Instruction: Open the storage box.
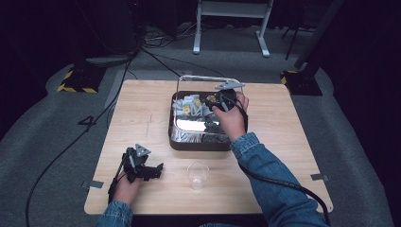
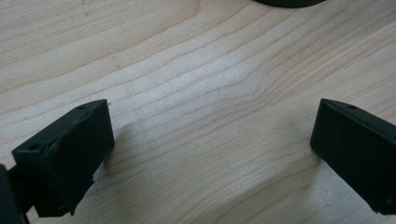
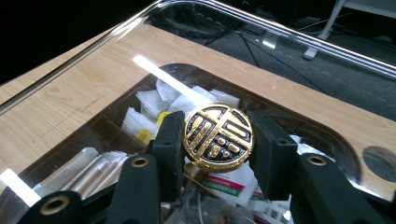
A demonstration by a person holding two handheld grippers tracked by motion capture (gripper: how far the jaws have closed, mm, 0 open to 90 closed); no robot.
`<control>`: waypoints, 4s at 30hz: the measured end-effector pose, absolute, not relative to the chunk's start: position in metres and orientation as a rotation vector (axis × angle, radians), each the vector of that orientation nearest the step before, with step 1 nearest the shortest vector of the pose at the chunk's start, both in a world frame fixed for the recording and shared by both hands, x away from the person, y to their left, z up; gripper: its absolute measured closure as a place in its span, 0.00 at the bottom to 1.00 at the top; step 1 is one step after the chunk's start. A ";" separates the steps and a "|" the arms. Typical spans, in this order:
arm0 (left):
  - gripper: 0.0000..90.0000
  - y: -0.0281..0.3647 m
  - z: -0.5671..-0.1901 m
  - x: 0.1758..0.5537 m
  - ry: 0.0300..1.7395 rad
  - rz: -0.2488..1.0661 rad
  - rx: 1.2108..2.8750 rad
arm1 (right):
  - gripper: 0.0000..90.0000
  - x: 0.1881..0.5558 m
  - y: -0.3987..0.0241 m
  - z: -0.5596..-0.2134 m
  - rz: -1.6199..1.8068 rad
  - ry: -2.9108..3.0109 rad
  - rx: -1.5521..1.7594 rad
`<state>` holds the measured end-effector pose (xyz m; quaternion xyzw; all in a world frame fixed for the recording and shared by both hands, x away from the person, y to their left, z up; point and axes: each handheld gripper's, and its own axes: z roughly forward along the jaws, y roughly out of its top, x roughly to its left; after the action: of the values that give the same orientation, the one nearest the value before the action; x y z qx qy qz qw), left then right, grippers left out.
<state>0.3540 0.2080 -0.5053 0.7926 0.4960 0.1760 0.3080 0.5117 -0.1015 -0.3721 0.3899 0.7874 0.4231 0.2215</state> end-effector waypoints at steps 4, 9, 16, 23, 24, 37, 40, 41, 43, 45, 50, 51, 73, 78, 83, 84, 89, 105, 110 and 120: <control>0.00 0.209 -0.505 0.354 1.307 0.463 2.099 | 0.65 0.508 -0.117 -0.369 1.165 2.159 1.096; 0.00 0.209 -0.505 0.354 1.301 0.462 2.103 | 0.65 0.506 -0.143 -0.367 1.140 2.137 1.126; 0.00 0.209 -0.505 0.354 1.302 0.463 2.099 | 0.65 0.505 -0.183 -0.365 1.104 2.091 1.186; 0.00 0.209 -0.505 0.354 1.302 0.463 2.099 | 0.65 0.507 -0.217 -0.368 1.081 2.050 1.236; 0.00 0.209 -0.505 0.354 1.302 0.463 2.100 | 0.65 0.507 -0.221 -0.368 1.082 2.048 1.240; 0.00 0.210 -0.505 0.358 1.320 0.469 2.091 | 0.65 0.515 -0.272 -0.375 1.034 1.992 1.320; 0.00 0.210 -0.505 0.358 1.320 0.469 2.091 | 0.65 0.517 -0.283 -0.377 1.016 1.983 1.337; 0.00 0.210 -0.505 0.357 1.318 0.470 2.092 | 0.65 0.518 -0.287 -0.378 1.013 1.979 1.342; 0.00 0.210 -0.505 0.357 1.317 0.470 2.095 | 0.65 0.520 -0.293 -0.380 1.012 1.976 1.347; 0.00 0.210 -0.505 0.357 1.317 0.470 2.094 | 0.65 0.523 -0.301 -0.384 1.008 1.976 1.359; 0.00 0.210 -0.505 0.357 1.317 0.469 2.095 | 0.65 0.527 -0.316 -0.392 0.981 1.981 1.365; 0.00 0.210 -0.505 0.357 1.317 0.470 2.094 | 0.65 0.527 -0.319 -0.394 0.978 1.980 1.363; 0.00 0.211 -0.505 0.358 1.317 0.470 2.093 | 0.65 0.533 -0.348 -0.458 0.912 2.011 1.450; 0.00 0.211 -0.505 0.358 1.316 0.469 2.095 | 0.65 0.532 -0.349 -0.471 0.902 2.017 1.468; 0.00 0.211 -0.505 0.358 1.313 0.470 2.096 | 0.65 0.531 -0.352 -0.481 0.902 2.016 1.483; 0.00 0.211 -0.505 0.358 1.312 0.470 2.097 | 0.65 0.531 -0.352 -0.483 0.904 2.017 1.486; 0.00 0.211 -0.505 0.358 1.312 0.471 2.096 | 0.65 0.529 -0.352 -0.490 0.896 2.027 1.491; 0.00 0.211 -0.505 0.358 1.312 0.470 2.097 | 0.54 0.527 -0.351 -0.492 0.895 2.009 1.472; 0.00 0.211 -0.505 0.358 1.312 0.470 2.097 | 0.46 0.526 -0.353 -0.490 0.916 1.968 1.513; 0.00 0.211 -0.505 0.358 1.312 0.470 2.098 | 0.45 0.520 -0.354 -0.477 0.942 1.935 1.524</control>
<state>0.3583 0.2113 -0.5051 0.7928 0.4959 0.1775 0.3066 0.5199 -0.3544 -0.4769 0.5596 0.7105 0.3459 0.2498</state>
